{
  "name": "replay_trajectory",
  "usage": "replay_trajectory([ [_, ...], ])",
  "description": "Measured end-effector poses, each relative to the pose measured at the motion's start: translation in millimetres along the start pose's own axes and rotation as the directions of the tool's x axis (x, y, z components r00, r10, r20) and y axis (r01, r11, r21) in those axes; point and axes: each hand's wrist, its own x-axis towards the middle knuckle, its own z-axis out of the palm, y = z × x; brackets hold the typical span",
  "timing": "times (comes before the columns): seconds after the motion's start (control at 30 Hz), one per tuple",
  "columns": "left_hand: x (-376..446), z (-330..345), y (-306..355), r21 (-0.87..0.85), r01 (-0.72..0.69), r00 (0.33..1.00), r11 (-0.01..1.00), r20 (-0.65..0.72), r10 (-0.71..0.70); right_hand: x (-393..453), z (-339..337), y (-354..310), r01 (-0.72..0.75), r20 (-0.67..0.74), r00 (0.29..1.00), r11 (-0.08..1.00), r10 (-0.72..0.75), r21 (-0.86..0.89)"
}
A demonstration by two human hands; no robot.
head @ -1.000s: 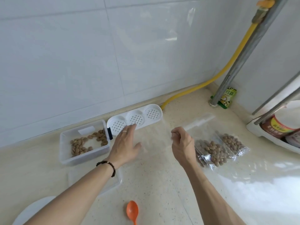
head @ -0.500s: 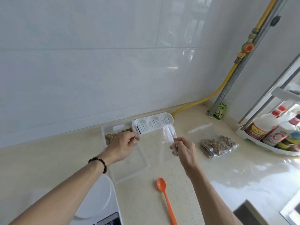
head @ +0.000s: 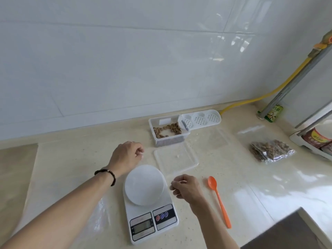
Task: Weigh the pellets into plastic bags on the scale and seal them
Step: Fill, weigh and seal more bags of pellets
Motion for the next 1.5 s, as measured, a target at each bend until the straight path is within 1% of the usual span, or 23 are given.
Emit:
replay_trajectory([
  [0.1,5.0,10.7,-11.0,0.048,-0.059,0.997,0.997,-0.054,0.062,8.2,12.8,4.1,-0.018,-0.074,0.997,1.0,0.018,-0.009],
  [0.17,7.3,17.7,-18.0,0.044,-0.068,0.994,0.997,-0.085,0.072,13.7,16.7,5.1,-0.007,-0.126,0.992,1.0,0.004,-0.019],
  [0.23,8.1,24.2,-24.9,0.055,-0.07,0.992,0.996,-0.099,0.075,18.9,17.8,5.0,0.001,-0.153,0.988,0.999,-0.007,-0.038],
  [0.3,8.8,30.1,-31.4,0.099,-0.058,0.993,0.993,-0.096,0.068,26.6,17.3,7.2,-0.013,-0.151,0.988,0.997,0.002,-0.072],
  [0.43,-5.7,39.1,-37.8,0.13,-0.016,0.993,0.991,-0.112,0.031,33.7,17.3,19.6,-0.027,-0.181,0.983,0.978,-0.011,-0.207],
  [0.53,-33.6,50.8,-39.5,0.114,-0.01,0.99,0.993,-0.138,0.025,25.1,16.5,31.2,-0.016,-0.2,0.978,0.944,-0.053,-0.329],
  [0.6,-58.1,59.8,-40.3,0.098,-0.006,0.99,0.995,-0.141,0.019,17.6,15.7,40.6,0.028,-0.186,0.977,0.921,-0.108,-0.388],
  [0.67,-83.8,67.7,-40.7,0.099,0.017,0.99,0.995,-0.142,-0.002,8.8,14.9,50.3,0.106,-0.151,0.97,0.889,-0.191,-0.445],
  [0.77,-121.6,80.6,-43.1,0.123,0.054,0.985,0.991,-0.172,-0.032,-3.3,14.1,70.9,0.228,-0.083,0.945,0.822,-0.315,-0.523],
  [0.83,-146.4,90.5,-45.1,0.14,0.083,0.984,0.987,-0.169,-0.058,-12.2,14.7,87.9,0.3,-0.022,0.919,0.735,-0.393,-0.608],
  [0.93,-178.6,105.4,-43.5,0.179,0.113,0.988,0.977,-0.127,-0.091,-24.7,15.8,108.6,0.358,0.043,0.876,0.588,-0.481,-0.725],
  [1.1,-206.4,126.4,-43.0,0.227,0.074,0.997,0.971,-0.04,-0.067,-42.6,19.5,129.7,0.435,0.17,0.811,0.382,-0.56,-0.815],
  [1.2,-208.4,131.3,-44.4,0.278,0.065,0.998,0.958,-0.036,-0.057,-46.9,14.7,143.2,0.467,0.262,0.776,0.242,-0.573,-0.851],
  [1.23,-208.2,131.7,-44.1,0.284,0.068,0.997,0.956,-0.039,-0.059,-46.4,13.0,146.4,0.472,0.283,0.769,0.21,-0.573,-0.856],
  [1.3,-207.7,131.4,-43.7,0.289,0.076,0.997,0.954,-0.046,-0.065,-46.7,11.2,149.3,0.47,0.295,0.768,0.186,-0.569,-0.863],
  [1.5,-209.0,130.5,-42.3,0.307,0.073,0.997,0.949,-0.039,-0.064,-52.7,10.0,145.5,0.465,0.311,0.778,0.168,-0.546,-0.869],
])
